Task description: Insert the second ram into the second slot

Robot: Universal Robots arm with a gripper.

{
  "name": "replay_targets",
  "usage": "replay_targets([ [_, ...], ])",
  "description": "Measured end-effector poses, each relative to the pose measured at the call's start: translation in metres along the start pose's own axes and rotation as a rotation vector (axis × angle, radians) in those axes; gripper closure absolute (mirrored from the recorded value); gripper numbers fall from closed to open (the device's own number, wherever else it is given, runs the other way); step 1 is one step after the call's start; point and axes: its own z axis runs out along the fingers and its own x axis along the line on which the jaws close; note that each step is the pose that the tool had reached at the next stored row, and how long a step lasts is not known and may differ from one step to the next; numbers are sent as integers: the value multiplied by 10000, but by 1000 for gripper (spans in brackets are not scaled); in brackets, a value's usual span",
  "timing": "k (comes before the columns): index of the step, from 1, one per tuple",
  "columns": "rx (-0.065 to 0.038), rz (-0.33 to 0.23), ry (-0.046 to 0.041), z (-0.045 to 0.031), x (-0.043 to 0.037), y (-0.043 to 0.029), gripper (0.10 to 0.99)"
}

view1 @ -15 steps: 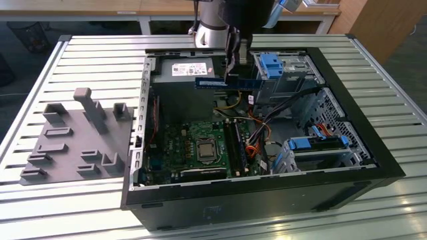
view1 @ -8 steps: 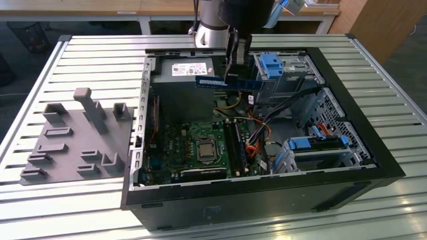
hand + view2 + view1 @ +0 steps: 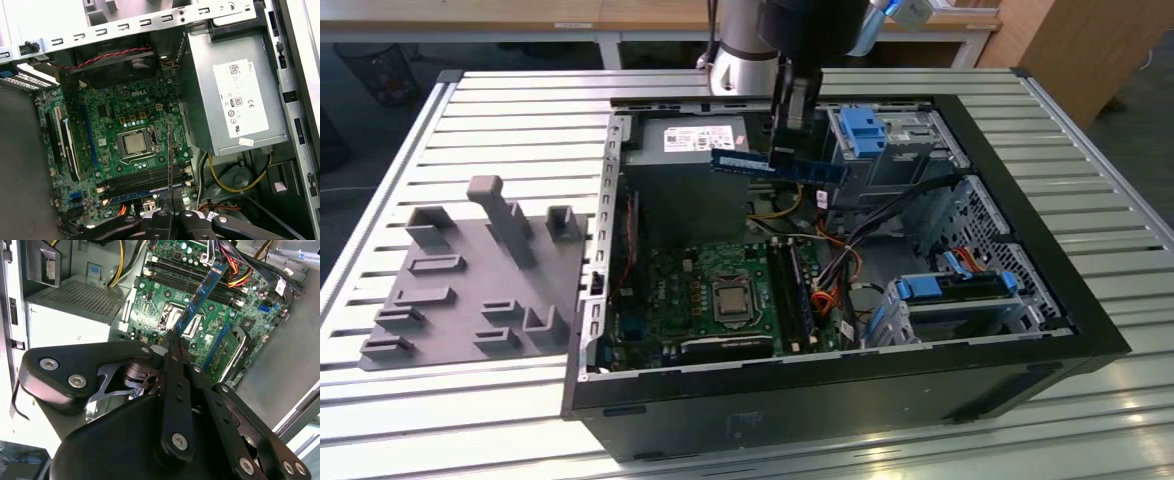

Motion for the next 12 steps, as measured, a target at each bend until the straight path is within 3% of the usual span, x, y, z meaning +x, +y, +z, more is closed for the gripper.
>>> replay_targets([
  [12, 6, 325, -8, 4, 58, -15, 973],
])
